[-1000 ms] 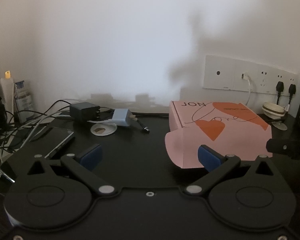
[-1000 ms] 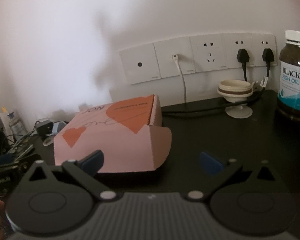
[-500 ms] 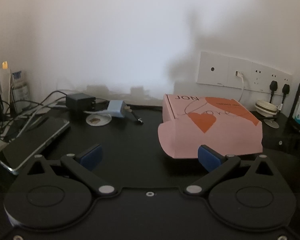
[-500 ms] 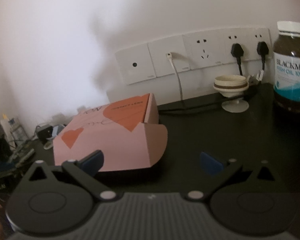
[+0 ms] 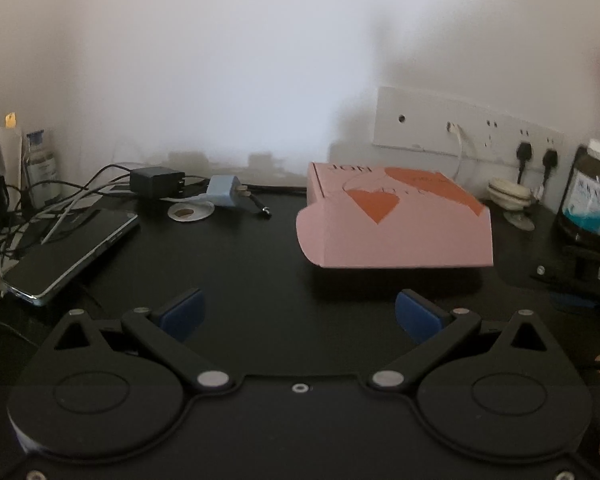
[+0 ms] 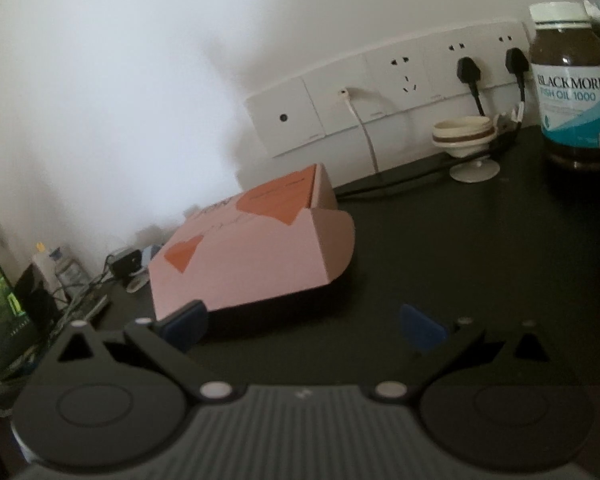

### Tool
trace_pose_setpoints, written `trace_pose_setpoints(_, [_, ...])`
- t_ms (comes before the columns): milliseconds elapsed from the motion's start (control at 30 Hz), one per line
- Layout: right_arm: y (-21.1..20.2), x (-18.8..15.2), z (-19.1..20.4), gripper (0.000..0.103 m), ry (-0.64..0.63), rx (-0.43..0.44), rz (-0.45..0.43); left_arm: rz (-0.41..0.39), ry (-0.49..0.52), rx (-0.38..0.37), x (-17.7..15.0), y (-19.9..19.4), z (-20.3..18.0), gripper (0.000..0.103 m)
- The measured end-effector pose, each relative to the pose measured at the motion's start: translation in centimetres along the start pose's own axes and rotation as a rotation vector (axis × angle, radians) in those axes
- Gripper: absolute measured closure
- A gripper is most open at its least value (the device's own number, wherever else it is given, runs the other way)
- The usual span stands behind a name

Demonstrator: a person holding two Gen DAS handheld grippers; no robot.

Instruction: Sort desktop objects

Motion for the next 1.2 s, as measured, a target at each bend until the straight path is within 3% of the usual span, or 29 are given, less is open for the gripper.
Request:
trace_pose_setpoints(400, [-2.5,-2.0,1.2,0.001,-0.02,0.021,0.03,0.029,0.004,0.001,-1.9,-2.7,0.5,0.0])
trace_pose_setpoints(800, [-5.3,-4.4,2.4,0.001,-0.113,-0.031,0.075,0.051,0.021,0.024,-3.6,-4.8,0.6,0.0])
trace_pose_setpoints(1200, [-8.1,-6.1,2.3,0.001,-0.12,-0.048,0.102,0.049,0.073,0.012,-4.8,-7.2,-0.4,0.0])
Point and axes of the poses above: each gripper's, at about its wrist camera, not at the fingertips, and y roughly the way its jaws point, z to its left, x to its top, the point moved 6 cm from there along y, roughly the way its jaws point, and after that the axes turned 4 degrees about -z, right-handed, at the moved point
